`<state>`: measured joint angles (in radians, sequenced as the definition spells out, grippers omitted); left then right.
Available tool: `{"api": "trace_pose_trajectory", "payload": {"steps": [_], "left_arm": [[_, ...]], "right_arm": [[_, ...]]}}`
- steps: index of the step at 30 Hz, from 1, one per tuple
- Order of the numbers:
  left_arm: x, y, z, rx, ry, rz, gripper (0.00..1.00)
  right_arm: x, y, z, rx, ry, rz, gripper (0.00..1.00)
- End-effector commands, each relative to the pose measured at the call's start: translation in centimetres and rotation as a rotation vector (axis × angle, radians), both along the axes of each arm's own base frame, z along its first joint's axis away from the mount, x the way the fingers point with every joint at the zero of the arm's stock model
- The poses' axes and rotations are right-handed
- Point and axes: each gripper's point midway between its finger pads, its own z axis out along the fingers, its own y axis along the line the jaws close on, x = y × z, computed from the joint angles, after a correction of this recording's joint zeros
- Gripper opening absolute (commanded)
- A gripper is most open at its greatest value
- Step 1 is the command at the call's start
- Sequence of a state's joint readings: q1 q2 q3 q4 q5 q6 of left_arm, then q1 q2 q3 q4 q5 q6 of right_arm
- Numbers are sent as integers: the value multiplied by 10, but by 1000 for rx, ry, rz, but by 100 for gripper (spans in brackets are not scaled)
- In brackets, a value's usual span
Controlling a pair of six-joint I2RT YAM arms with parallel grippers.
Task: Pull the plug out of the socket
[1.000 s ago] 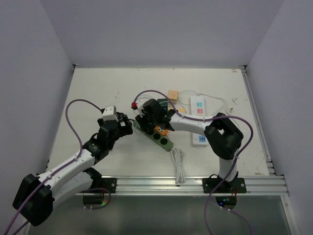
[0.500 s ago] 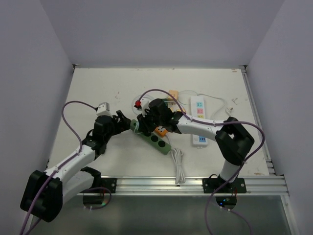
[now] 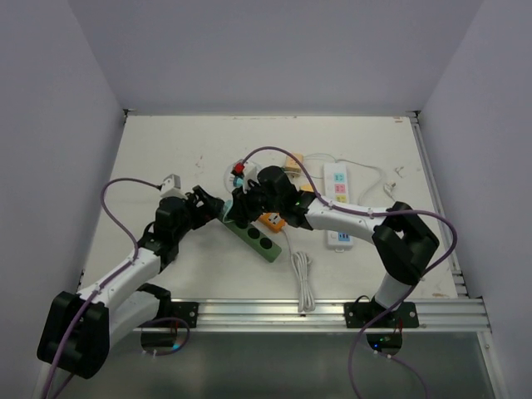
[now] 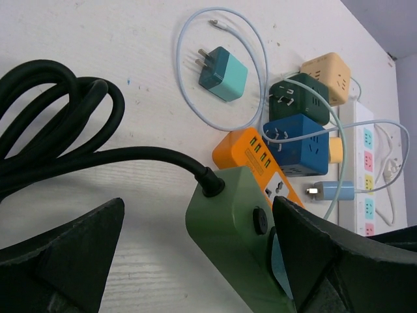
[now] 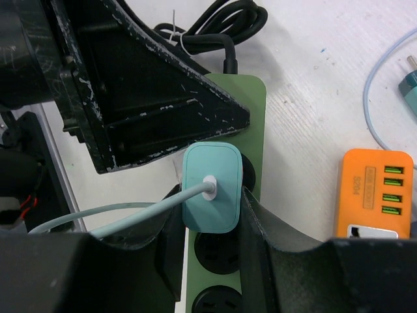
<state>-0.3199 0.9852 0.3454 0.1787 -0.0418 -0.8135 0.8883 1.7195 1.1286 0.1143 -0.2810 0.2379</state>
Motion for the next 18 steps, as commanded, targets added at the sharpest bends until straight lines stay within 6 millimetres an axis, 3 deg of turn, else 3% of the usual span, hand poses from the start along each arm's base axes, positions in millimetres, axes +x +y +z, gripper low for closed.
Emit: {"api": "trace_pose_trajectory", "payload": {"steps": [1, 4, 8, 16, 18], "left_arm": [[3, -1, 11, -92, -41, 26, 100], [2, 1, 9, -116, -42, 40, 93], [2, 8, 11, -119, -64, 68, 71], [4, 28, 23, -98, -113, 151, 52], [6, 31, 25, -85, -121, 159, 38]], "right_arm": [[1, 22, 76, 248, -84, 22, 0], [-1, 26, 80, 287, -73, 28, 0], [-2, 28, 81, 322, -49, 19, 0], [-7, 38, 82, 374, 15, 46, 0], [-6, 37, 82, 373, 11, 38, 0]]}}
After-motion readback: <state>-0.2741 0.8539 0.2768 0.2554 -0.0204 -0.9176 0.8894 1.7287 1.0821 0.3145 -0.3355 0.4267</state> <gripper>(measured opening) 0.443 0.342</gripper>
